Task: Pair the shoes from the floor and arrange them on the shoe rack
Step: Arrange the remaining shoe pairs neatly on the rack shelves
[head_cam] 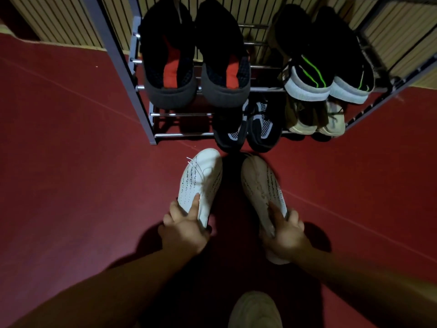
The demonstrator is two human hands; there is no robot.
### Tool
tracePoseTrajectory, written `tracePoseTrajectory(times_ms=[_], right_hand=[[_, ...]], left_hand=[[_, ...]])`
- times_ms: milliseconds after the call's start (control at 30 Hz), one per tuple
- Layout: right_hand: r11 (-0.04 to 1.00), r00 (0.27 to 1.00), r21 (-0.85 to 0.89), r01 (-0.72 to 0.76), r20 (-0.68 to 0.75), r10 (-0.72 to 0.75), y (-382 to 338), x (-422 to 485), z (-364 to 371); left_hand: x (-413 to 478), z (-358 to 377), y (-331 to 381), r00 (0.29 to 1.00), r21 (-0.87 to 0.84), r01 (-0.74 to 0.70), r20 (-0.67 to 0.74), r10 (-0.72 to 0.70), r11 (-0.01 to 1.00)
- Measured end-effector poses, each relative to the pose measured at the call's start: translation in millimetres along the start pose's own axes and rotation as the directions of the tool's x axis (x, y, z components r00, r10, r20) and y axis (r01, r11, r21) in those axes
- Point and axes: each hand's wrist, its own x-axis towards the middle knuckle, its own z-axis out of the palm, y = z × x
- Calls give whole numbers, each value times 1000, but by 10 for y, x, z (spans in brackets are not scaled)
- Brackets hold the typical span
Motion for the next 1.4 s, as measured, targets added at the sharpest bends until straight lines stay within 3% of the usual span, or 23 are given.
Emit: tracePoseTrajectory(times_ms=[133,233,300,400,567,667,733,800,867,933,1000,1100,1200,1300,1400], right_hand=[[969,985,221,112,-151,-79,53,-125,-23],[875,955,406,264,-235,-179,30,-316,-8],[858,931,392,331,-285,-229,-16,-356,6],[890,874,235,390,-400,-278,-158,-192,-97],[891,802,194,409,-542,-250,-525,333,-507],[932,760,88,350,-609,-228,-759,720,-721],[967,756,19,255,-627,-187,-963,998,-797],[984,803,-33,173,-574,-160,-1158,1206,-796],[995,900,0,95,-427,-86,-1275,1300,-768],[995,921,-3,99,-378,-93,-1273,1327,-752],[977,907,-71,201,-363,-213,-1165,1333,-767],[875,866,-324,358,-235,-442,-1005,1365,-799],[935,898,-192,298,-274,-343,-943,1289,-819],[913,808,-240,329,-429,-404,-966,1217,-741],[928,791,-205,311,-485,-372,-1006,1184,-741]], left_hand=[[-47,-118,-202,993,-179,-109,20,114,978],[-165,-228,-263,981,-352,-191,-86,171,916],[-158,-298,-195,964,-341,-252,-171,204,905],[13,-429,-2,946,-288,-286,-238,221,914],[576,-825,410,967,-371,-1,-239,-94,929],[958,-1148,626,919,-376,119,-309,-245,919],[1164,-1297,647,901,-311,85,-383,-206,947],[1270,-1356,598,932,-145,-21,-361,-33,989],[1314,-1356,488,958,245,-127,-221,183,961],[1345,-1321,399,967,456,-203,-43,249,866],[1358,-1346,344,958,508,-254,16,286,823],[1379,-1410,210,920,604,-340,53,389,721],[1388,-1448,101,912,635,-334,32,409,696],[1352,-1453,133,922,603,-297,-20,387,740],[1328,-1441,216,916,591,-261,-97,388,763]])
